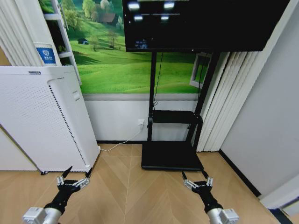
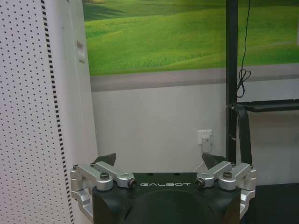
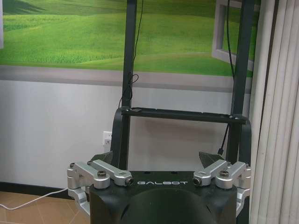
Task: Pick up the trash bin and place the garbage on the floor into it.
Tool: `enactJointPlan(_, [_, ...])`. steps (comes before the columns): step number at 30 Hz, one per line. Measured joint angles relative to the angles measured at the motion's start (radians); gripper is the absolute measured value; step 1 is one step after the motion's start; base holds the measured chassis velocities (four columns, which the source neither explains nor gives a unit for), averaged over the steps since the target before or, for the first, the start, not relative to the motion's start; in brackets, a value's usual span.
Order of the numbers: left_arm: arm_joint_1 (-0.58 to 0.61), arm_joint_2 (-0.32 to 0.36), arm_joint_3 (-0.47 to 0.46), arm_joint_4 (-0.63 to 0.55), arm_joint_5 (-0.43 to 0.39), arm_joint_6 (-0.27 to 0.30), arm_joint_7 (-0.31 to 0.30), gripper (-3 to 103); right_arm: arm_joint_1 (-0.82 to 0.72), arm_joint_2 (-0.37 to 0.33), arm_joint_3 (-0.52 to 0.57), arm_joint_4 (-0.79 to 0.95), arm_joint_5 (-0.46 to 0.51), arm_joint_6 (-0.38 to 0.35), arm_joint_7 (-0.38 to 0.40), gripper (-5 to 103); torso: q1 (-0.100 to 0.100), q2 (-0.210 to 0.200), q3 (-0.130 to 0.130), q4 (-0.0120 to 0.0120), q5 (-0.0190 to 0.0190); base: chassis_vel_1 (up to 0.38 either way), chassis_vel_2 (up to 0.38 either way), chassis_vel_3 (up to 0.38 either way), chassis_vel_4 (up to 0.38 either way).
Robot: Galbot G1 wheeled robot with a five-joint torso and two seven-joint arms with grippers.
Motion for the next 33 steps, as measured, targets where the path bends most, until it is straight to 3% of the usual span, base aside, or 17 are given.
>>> enactJointPlan(33, [0.000, 0.000, 0.000, 0.000, 0.000, 0.000, 0.001, 100, 0.000, 0.000, 0.000, 0.000, 0.000, 0.001, 0.000, 100, 0.045, 0.123, 0.078, 0.0000, 0.0000, 0.000, 0.000, 0.000, 0.000])
